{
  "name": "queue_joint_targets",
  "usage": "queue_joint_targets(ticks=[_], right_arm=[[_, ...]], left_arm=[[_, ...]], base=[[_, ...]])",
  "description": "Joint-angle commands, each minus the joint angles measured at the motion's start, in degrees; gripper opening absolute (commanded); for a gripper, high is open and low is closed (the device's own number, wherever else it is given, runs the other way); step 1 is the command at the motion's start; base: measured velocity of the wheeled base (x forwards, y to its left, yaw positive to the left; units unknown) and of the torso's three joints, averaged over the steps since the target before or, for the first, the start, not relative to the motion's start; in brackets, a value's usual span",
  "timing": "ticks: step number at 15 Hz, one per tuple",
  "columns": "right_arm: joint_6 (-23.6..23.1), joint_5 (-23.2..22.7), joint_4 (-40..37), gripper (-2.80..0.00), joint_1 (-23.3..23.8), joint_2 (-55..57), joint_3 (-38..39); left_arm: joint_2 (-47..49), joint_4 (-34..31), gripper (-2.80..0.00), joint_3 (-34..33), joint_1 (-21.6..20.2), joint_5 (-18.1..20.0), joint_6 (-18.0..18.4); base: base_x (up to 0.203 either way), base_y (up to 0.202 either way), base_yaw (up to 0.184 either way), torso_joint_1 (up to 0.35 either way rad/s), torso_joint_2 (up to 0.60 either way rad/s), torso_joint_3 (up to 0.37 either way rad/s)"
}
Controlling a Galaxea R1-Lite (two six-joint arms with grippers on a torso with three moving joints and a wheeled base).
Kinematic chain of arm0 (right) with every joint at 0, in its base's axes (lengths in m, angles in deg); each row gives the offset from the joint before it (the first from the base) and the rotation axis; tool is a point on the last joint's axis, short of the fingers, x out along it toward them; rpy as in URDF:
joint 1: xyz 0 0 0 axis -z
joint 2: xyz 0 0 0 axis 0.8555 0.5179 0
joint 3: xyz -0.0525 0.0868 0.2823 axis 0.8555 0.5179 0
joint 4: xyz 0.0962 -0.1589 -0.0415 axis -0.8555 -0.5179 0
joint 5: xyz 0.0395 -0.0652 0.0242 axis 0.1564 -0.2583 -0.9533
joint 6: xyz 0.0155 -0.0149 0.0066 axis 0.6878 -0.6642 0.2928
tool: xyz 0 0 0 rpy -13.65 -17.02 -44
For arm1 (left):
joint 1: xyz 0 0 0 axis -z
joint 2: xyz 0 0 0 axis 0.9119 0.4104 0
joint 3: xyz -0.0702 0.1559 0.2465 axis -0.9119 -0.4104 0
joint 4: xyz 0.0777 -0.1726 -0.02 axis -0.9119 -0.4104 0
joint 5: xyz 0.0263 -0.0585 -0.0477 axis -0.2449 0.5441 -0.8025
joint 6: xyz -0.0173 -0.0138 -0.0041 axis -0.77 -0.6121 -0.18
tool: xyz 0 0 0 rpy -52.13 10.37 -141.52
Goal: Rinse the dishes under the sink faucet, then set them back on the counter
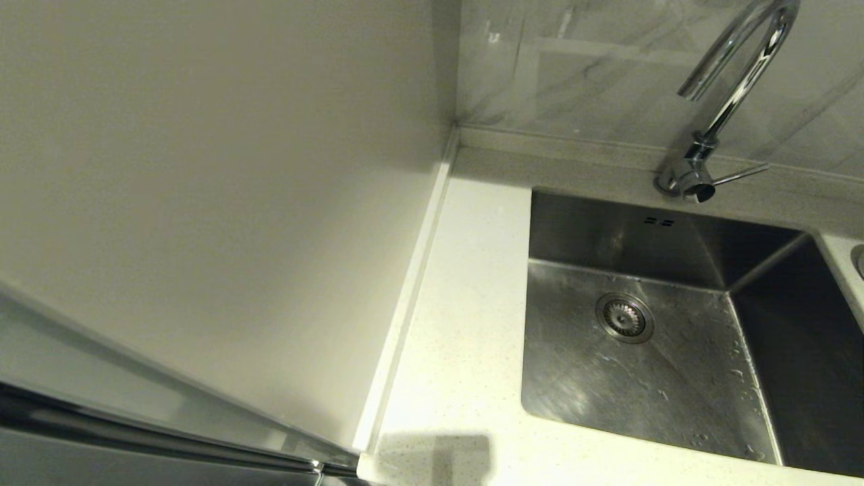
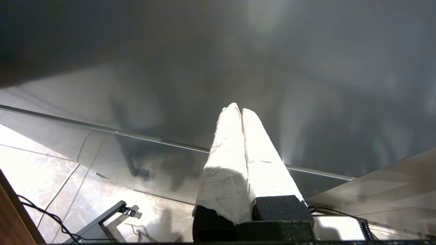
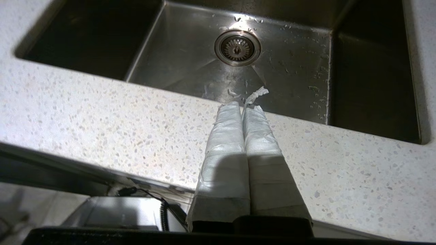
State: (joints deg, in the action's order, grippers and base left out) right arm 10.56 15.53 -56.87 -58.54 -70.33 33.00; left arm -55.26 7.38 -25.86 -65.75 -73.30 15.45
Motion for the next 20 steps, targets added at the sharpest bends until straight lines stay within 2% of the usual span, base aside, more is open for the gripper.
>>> queue_joint_targets(ticks=[1, 11, 20], right_arm=[[-0.98, -0.48, -0.42, -2.80, 0.00, 0.10, -0.19], [1.13, -0.15, 0.17, -2.80, 0.00, 0.10, -0.05], [1.22, -0.23, 0.17, -2.80, 0.00, 0.10, -0.05]], left_arm=[[-0.23, 0.04, -2.80, 0.00, 0.02, -0.02, -0.06], [-0.19, 0.04, -2.80, 0.00, -0.02, -0.02, -0.04], [-0.18, 0.04, -2.80, 0.00, -0.02, -0.02, 0.01]], base=[[0.000, 0.000, 0.000, 0.000, 0.00, 0.000], [0.000, 0.000, 0.000, 0.000, 0.00, 0.000], [0.000, 0.000, 0.000, 0.000, 0.00, 0.000]])
